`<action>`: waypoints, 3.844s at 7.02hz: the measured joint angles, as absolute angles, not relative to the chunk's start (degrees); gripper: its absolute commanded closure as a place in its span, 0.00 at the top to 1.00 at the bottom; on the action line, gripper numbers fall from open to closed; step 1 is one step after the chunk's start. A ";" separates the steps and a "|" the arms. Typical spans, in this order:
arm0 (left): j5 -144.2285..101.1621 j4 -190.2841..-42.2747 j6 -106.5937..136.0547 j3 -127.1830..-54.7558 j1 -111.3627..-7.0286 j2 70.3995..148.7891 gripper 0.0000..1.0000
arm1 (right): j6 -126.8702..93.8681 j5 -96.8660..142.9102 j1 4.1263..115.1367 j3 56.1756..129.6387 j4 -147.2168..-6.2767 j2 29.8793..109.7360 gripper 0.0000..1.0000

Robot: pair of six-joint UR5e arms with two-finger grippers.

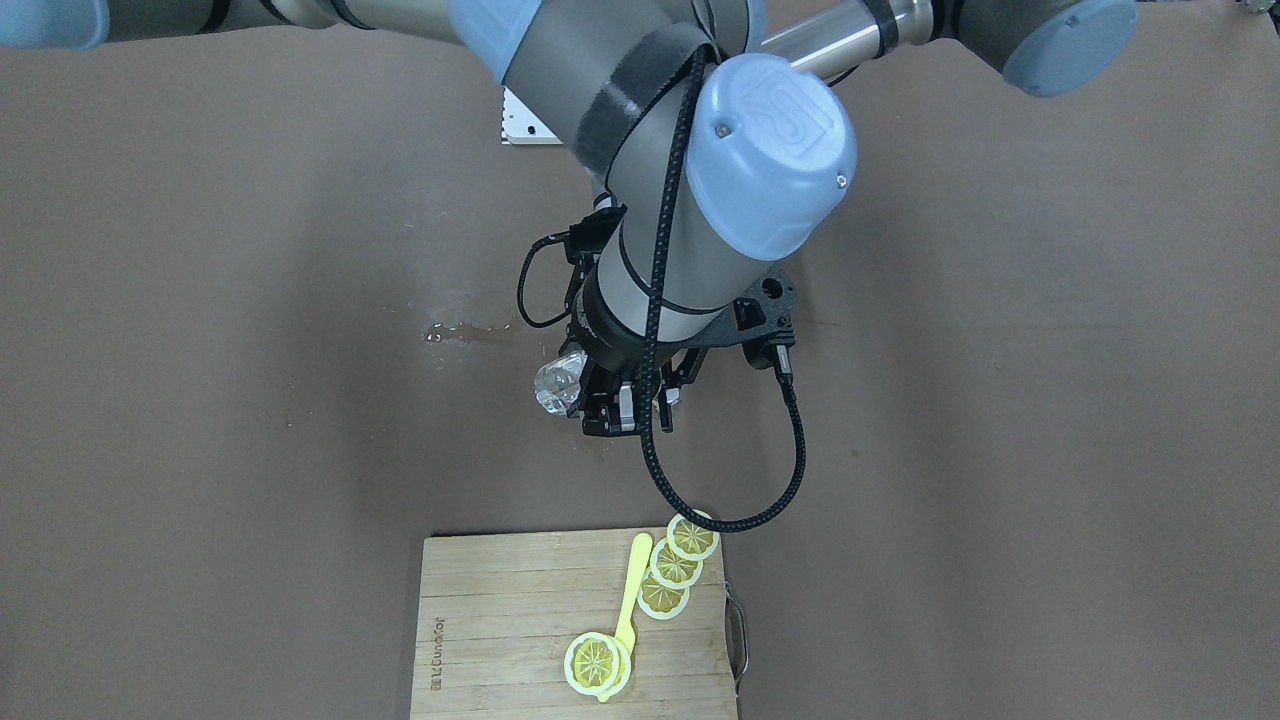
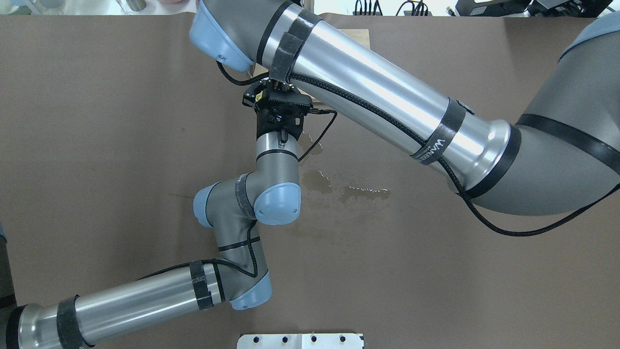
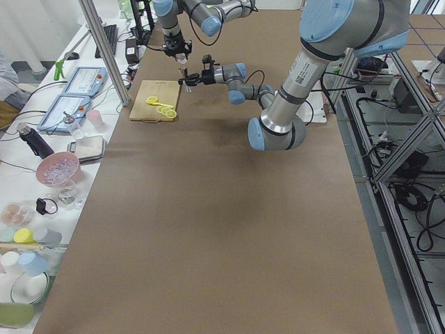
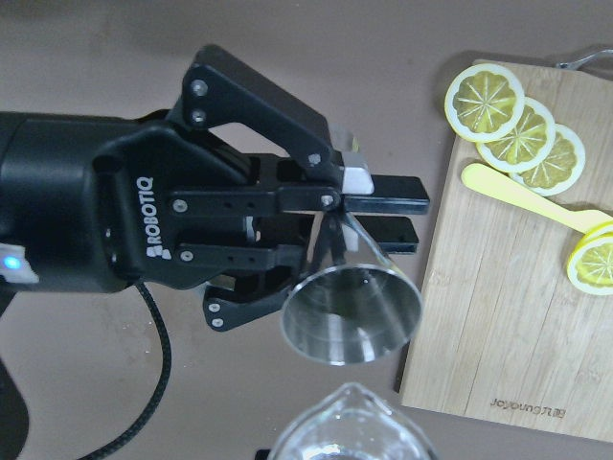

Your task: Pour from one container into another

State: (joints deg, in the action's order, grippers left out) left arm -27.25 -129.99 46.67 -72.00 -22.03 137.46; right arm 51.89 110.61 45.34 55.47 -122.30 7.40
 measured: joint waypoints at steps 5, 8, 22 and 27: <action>-27.25 -129.98 46.67 -71.92 -22.06 137.46 0.00 | 56.08 104.61 43.03 50.40 -126.59 3.44 0.00; -27.25 -129.99 46.67 -71.51 -22.06 137.46 0.00 | 59.07 101.81 42.10 48.60 -128.88 1.85 0.00; -27.50 -130.08 46.67 -72.19 -22.65 137.38 0.00 | 54.89 109.41 47.70 53.70 -115.45 5.72 0.00; -27.51 -130.08 46.67 -72.16 -22.70 137.37 0.00 | 54.80 116.20 57.38 77.39 -114.69 24.46 0.00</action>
